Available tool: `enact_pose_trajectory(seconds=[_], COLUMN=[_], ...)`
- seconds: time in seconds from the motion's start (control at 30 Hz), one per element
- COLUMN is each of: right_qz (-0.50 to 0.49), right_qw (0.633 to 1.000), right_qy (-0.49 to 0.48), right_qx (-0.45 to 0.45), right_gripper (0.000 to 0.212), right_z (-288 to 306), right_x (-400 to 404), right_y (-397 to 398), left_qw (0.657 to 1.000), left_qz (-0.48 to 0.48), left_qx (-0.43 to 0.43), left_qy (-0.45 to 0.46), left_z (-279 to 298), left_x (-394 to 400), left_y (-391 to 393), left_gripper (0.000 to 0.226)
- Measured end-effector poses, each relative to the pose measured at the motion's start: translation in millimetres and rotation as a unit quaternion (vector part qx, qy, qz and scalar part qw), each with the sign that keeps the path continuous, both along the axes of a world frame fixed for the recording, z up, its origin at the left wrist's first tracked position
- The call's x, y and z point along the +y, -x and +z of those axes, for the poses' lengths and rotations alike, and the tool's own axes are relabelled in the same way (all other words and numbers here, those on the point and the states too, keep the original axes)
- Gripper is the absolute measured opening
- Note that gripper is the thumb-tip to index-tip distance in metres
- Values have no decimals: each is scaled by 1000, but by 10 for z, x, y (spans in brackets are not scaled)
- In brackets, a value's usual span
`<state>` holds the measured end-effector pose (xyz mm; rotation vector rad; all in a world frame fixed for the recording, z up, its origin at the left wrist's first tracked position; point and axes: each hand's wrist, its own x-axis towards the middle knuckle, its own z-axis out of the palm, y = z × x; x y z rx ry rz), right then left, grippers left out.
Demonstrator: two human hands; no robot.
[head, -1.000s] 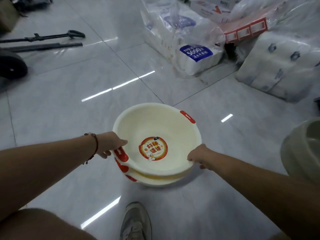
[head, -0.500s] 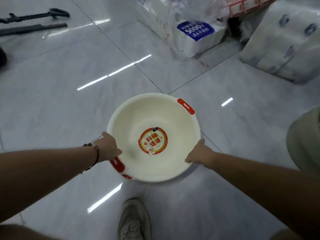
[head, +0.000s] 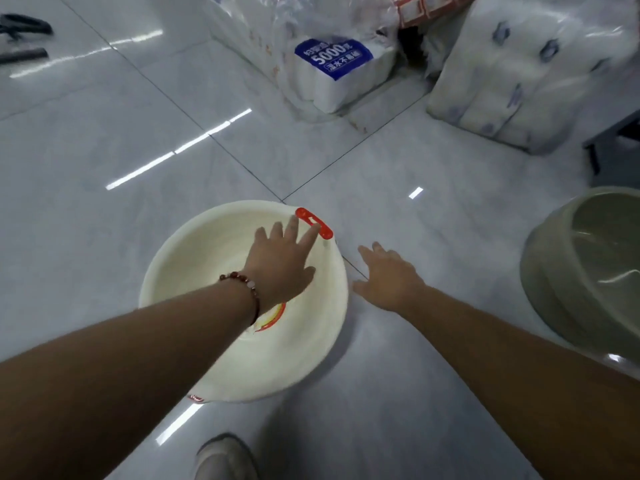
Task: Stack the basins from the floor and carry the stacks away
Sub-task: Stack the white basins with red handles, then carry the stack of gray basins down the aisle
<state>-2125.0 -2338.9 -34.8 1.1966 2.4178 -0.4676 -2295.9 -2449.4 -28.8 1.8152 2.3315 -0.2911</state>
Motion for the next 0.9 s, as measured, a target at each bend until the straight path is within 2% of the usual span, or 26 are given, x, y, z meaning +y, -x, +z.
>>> enact_pose_trajectory(seconds=[0.1,0.2,0.33,0.47,0.6,0.7,0.8,0.9], right_qz=[-44,-102,-152,-194,-245,-292,-348,-403], right_qw=[999,994,988,981,969,956,937,914], right_qy=[-27,-42,-4,5,1,4,-21,-23], right_qx=[13,25,4,-11,10,19,28,46], right_gripper=[82,81,83,86,86,87,83,88], right_z=[-52,49,715,2080,3965,5149,5942,6346], right_x=[247,287,282,267,161,-7,-184,-321], right_y=[-184,-496,-1027,-1535,-1914,-2246,-2620,-3062], left_qw=[998,996,992,987,984,978,967,960], left_qz=[-4,-43,-67,-75,-110,-156,-228,-263], left_qx=[-69,-65,-60,-65,-63,-78,-71,-60], left_qy=[-6,39,88,123,127,113,85,73], left_z=[-114,-114,429,1706,3527,4848,5763,6264], left_x=[319,466,481,474,581,686,859,1079], left_y=[-313,-402,-540,-714,-970,-1317,-1705,-2112], left_gripper=[80,84,85,85,87,84,81,81])
